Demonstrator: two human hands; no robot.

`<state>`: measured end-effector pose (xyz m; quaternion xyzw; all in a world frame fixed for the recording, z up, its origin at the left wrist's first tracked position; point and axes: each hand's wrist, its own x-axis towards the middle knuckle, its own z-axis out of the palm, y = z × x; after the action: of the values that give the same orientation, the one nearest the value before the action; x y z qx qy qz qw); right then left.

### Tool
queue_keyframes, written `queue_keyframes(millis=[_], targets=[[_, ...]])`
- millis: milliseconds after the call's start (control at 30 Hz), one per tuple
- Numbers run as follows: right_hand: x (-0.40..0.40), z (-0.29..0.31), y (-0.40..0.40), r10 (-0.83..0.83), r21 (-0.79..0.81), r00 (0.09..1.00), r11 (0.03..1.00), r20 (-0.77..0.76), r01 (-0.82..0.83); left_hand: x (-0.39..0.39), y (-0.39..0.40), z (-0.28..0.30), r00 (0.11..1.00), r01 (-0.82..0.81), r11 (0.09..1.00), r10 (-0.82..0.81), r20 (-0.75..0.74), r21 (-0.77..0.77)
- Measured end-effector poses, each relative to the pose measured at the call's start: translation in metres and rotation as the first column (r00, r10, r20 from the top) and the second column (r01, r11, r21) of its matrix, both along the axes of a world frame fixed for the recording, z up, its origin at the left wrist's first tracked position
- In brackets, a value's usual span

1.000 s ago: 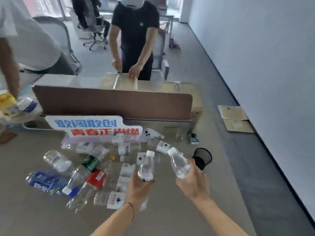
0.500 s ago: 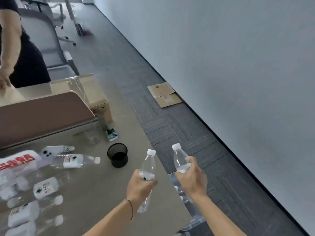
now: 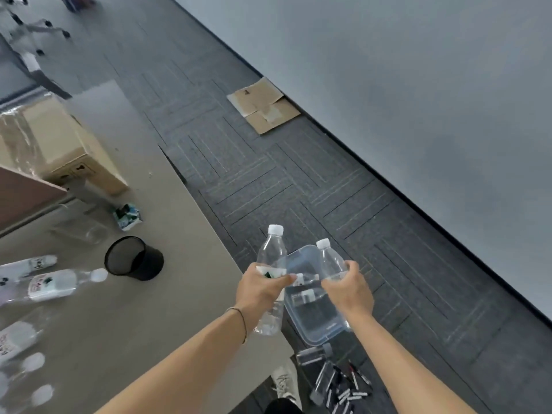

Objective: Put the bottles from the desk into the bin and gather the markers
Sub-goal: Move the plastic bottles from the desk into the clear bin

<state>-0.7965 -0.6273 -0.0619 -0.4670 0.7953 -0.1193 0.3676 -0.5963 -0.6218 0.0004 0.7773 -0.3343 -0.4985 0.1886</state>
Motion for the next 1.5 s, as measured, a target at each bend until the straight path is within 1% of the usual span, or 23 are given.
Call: queue_keyframes(millis=[233, 433, 600, 700, 767, 967, 1133, 1267, 1400, 1500], targets=[[-0.034, -0.021, -0.003, -0.105, 0.036, 0.994, 0.994, 0.009, 0.105, -0.032, -0.015, -0.021, 0.998, 0.054, 0.995, -0.057, 0.032, 0.084], [-0.067, -0.023, 0.007, -0.154, 0.048, 0.988, 0.987, 0.004, 0.153, -0.064, -0.022, -0.045, 0.997, 0.079, 0.983, -0.075, -0.035, 0.166], [-0.088, -0.023, 0.021, -0.149, 0.048, 0.989, 0.988, 0.01, 0.149, -0.09, -0.025, -0.06, 0.99, 0.131, 0.97, -0.12, -0.069, 0.206], [-0.093, -0.021, 0.024, -0.139, 0.033, 0.99, 0.99, 0.013, 0.138, -0.098, -0.027, -0.061, 0.983, 0.177, 0.964, -0.165, -0.078, 0.197], [-0.094, -0.02, 0.024, -0.126, 0.028, 0.992, 0.992, 0.019, 0.125, -0.098, -0.03, -0.058, 0.98, 0.196, 0.965, -0.188, -0.059, 0.172], [-0.08, -0.014, 0.01, -0.076, 0.002, 0.995, 0.997, 0.067, 0.076, -0.079, -0.038, -0.047, 0.968, 0.234, 0.966, -0.242, 0.066, 0.109], [-0.055, 0.01, -0.004, 0.02, -0.059, 0.997, 0.998, 0.079, -0.015, -0.049, -0.041, -0.023, 0.947, 0.274, 0.961, -0.275, 0.165, 0.03], [-0.021, 0.035, -0.02, 0.146, -0.145, 0.987, 0.98, 0.064, -0.136, -0.017, -0.034, -0.001, 0.948, 0.241, 0.969, -0.225, 0.225, -0.046], [0.041, 0.064, -0.035, 0.338, -0.237, 0.94, 0.918, 0.051, -0.317, 0.029, -0.013, 0.024, 0.947, 0.183, 0.978, -0.146, 0.287, -0.104], [0.101, 0.086, -0.038, 0.489, -0.293, 0.872, 0.839, 0.036, -0.459, 0.072, 0.01, 0.045, 0.939, 0.109, 0.987, -0.062, 0.338, -0.122]])
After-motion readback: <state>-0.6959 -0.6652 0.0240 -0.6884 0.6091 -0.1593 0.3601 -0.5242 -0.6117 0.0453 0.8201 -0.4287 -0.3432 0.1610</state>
